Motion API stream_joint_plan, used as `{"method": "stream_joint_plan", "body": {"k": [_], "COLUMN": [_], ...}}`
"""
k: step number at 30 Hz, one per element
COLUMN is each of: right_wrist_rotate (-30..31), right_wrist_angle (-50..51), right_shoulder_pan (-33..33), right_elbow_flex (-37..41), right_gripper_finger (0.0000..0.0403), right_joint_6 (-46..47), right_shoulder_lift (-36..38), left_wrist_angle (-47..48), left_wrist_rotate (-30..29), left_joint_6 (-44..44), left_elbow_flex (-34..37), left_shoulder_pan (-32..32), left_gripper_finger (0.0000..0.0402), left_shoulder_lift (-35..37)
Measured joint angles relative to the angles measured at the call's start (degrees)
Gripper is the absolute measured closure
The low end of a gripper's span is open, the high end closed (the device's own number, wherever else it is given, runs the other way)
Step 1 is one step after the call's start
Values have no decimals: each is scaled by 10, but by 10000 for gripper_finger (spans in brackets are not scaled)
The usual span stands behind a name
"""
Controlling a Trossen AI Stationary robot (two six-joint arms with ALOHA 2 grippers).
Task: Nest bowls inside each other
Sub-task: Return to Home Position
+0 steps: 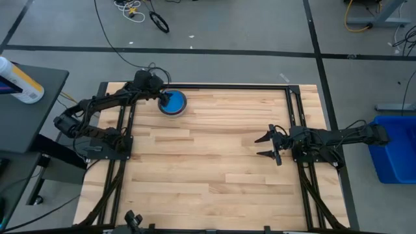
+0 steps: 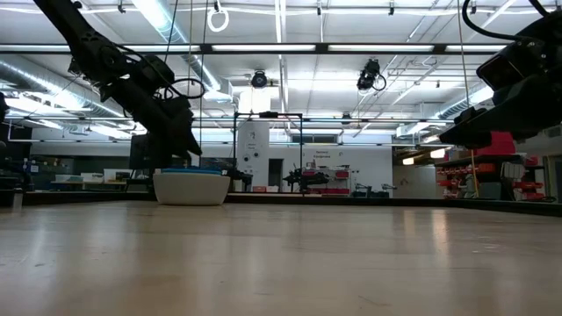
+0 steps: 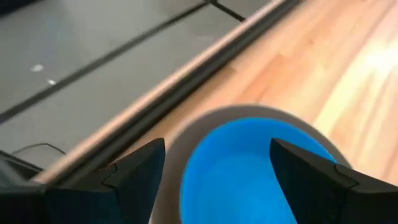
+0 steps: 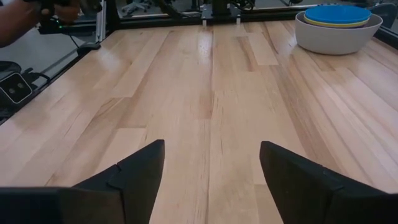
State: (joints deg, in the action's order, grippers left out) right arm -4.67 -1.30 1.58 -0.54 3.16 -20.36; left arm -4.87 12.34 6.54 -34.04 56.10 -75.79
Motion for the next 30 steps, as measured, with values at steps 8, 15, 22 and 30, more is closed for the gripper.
{"method": "stream_joint_plan", "body": {"k": [8, 15, 22, 30], "right_wrist_rotate": [0, 0, -16, -16], "right_wrist_angle": [0, -5, -6, -61], "right_shoulder_pan": [0, 0, 0, 0], "right_elbow_flex": [0, 0, 0, 0], "right_gripper_finger": [147, 165, 178, 193], "right_joint_6": [-6, -15, -6, -6], "right_shoulder_lift": [0, 0, 0, 1], "left_wrist_angle": [-16, -5, 116, 301], "left_wrist_rotate": [105, 264, 231, 130], "left_joint_6": [-17, -49, -78, -137], "left_elbow_flex": [0, 0, 0, 4], "left_shoulder_pan": [-19, -54, -122, -269], "left_gripper_finger": [102, 102, 102, 102], "left_shoulder_lift": [50, 173, 400, 607]}}
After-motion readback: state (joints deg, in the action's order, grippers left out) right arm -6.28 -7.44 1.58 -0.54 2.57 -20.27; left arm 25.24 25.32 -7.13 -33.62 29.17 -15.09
